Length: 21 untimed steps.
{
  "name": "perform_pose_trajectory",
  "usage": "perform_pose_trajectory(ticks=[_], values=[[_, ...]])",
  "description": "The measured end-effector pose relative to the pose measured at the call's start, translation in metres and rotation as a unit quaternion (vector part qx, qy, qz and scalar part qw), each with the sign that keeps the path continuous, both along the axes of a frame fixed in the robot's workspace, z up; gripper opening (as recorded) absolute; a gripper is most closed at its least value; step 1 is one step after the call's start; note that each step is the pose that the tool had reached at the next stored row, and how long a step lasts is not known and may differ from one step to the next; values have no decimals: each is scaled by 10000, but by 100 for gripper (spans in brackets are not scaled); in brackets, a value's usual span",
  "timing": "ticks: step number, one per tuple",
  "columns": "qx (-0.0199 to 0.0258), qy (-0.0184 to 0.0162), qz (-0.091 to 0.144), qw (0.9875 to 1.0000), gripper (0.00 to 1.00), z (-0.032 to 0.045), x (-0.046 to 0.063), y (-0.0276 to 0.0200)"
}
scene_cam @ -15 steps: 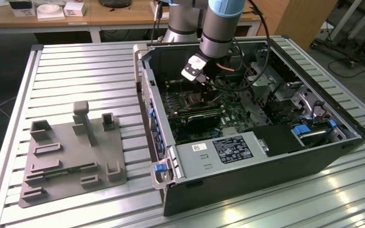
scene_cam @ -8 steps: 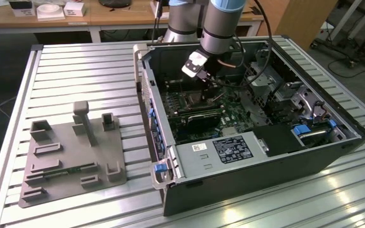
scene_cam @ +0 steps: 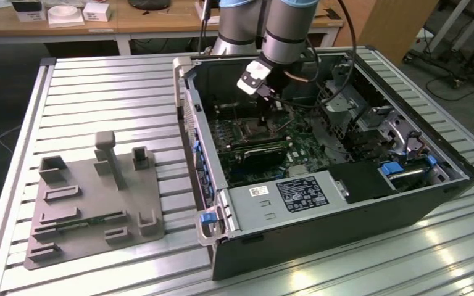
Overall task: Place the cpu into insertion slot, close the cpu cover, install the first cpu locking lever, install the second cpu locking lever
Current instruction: 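Place the cpu into insertion slot, then close the cpu cover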
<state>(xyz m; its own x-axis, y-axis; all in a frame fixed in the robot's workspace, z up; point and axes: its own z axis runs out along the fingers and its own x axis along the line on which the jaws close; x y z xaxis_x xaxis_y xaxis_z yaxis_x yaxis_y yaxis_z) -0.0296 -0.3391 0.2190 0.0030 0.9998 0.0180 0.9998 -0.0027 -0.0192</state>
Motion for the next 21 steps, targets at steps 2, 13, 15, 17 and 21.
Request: perform_pose_trajectory(ticks=[2, 13, 15, 17, 21], values=[[0, 0, 0, 10000, 30, 40, 0, 0], [0, 1, 1, 10000, 10, 96, 0, 0], [0, 1, 1, 10000, 10, 97, 0, 0], [1, 1, 1, 10000, 10, 97, 0, 0], [0, 1, 1, 10000, 10, 98, 0, 0]])
